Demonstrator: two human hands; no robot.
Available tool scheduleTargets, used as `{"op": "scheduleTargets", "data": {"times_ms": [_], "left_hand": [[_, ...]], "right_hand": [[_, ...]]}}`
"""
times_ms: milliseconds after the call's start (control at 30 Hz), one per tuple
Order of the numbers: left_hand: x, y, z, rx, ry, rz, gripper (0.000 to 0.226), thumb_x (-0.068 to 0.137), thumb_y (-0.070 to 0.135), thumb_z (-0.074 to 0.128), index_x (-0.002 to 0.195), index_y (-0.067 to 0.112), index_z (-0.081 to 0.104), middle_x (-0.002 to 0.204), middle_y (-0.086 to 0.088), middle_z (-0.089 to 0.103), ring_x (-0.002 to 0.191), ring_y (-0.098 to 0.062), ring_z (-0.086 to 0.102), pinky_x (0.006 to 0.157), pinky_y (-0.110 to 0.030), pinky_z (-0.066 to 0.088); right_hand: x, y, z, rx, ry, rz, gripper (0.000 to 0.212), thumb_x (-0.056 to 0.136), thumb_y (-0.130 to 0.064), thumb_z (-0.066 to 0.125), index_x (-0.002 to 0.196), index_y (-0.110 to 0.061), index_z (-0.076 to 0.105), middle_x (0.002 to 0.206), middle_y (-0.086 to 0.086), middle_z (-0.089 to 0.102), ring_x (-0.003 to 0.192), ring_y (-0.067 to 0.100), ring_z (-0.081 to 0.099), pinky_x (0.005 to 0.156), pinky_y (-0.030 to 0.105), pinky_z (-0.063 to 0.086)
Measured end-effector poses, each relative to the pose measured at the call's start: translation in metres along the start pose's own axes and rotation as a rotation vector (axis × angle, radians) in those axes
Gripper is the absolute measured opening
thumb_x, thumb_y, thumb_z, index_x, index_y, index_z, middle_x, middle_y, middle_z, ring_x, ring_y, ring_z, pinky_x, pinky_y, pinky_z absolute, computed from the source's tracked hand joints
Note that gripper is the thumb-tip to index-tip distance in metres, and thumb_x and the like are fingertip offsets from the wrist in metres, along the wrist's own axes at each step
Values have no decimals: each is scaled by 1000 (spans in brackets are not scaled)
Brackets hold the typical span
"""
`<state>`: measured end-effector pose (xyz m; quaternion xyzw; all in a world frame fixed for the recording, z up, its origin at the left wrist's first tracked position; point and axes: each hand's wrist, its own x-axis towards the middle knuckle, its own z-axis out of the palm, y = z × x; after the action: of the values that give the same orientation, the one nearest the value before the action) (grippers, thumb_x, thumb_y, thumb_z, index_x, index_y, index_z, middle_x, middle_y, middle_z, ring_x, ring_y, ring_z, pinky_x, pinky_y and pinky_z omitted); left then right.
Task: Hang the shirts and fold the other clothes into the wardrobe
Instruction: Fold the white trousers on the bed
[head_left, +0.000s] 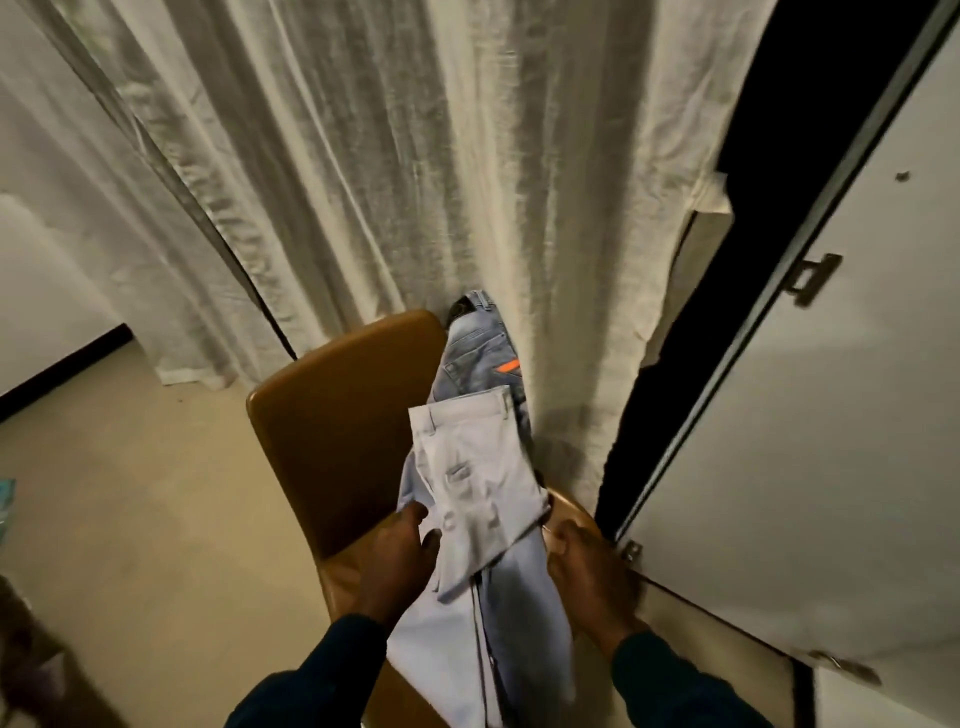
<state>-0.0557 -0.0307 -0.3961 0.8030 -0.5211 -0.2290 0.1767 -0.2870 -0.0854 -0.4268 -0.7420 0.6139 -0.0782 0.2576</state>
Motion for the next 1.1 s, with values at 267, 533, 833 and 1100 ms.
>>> {"op": "scheduleTargets", "data": {"times_ms": [267, 533, 833, 1100], "left_hand": [[103, -1, 3, -114, -43, -231, 38, 101, 27, 57, 131, 5, 50, 126, -16, 62, 110, -33, 62, 87, -36, 49], [169, 9, 7, -247, -33, -291, 43, 97, 21, 63, 133, 2, 50, 134, -18, 61, 120, -35, 60, 94, -36, 46], [159, -6, -5, -255, -54, -326, 41, 99, 28, 60, 133, 7, 49, 137, -9, 59, 118, -27, 61, 91, -31, 47], [136, -2, -7, -509, -155, -345, 52, 94, 23, 69, 137, 9, 44, 134, -10, 60, 116, -23, 62, 97, -33, 51]], "right_hand": [[163, -28, 8, 115, -178, -20, 43, 93, -26, 64, 132, -10, 53, 131, 13, 60, 120, 33, 56, 98, 39, 46], [255, -63, 23, 175, -176, 80, 78, 87, -22, 73, 149, -7, 29, 148, 19, 39, 134, 39, 39, 109, 48, 35], [284, -63, 69, 664, -266, 210, 90, 74, -18, 83, 148, -21, 32, 142, 5, 51, 129, 28, 51, 109, 52, 43], [214, -101, 47, 370, -199, 36, 21, 84, -30, 74, 82, -19, 56, 82, 6, 61, 80, 28, 59, 71, 36, 49]]}}
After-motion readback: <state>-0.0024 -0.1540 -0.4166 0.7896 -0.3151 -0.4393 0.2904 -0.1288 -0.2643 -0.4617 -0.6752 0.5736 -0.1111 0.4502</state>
